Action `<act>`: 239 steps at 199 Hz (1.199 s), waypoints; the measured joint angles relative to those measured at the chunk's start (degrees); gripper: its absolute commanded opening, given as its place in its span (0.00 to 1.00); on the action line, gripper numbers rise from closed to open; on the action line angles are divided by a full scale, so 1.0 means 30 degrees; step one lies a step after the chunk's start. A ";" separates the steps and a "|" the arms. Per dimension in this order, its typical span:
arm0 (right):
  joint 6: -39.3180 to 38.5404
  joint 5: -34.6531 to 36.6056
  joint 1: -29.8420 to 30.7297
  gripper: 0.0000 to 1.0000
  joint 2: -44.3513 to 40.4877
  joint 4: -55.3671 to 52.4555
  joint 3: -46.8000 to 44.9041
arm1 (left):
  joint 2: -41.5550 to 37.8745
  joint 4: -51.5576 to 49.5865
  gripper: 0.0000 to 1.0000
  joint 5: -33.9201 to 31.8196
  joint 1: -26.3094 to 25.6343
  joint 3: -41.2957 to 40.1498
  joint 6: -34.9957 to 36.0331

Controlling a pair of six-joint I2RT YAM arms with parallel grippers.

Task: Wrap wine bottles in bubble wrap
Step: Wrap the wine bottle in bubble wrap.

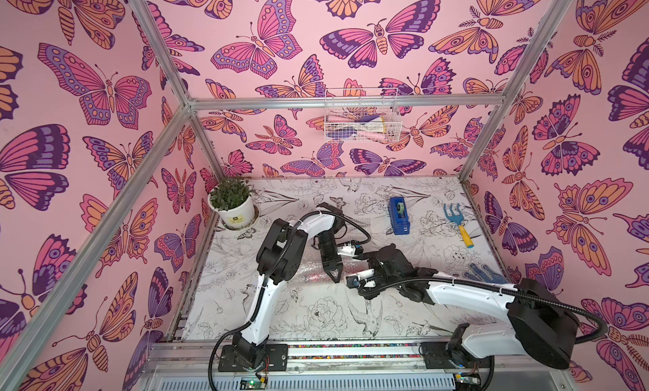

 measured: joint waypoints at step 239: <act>0.0087 -0.0102 -0.0189 0.93 0.4626 -0.1552 0.3439 | 0.0423 -0.0015 0.57 0.0233 0.0393 0.0823 -0.1464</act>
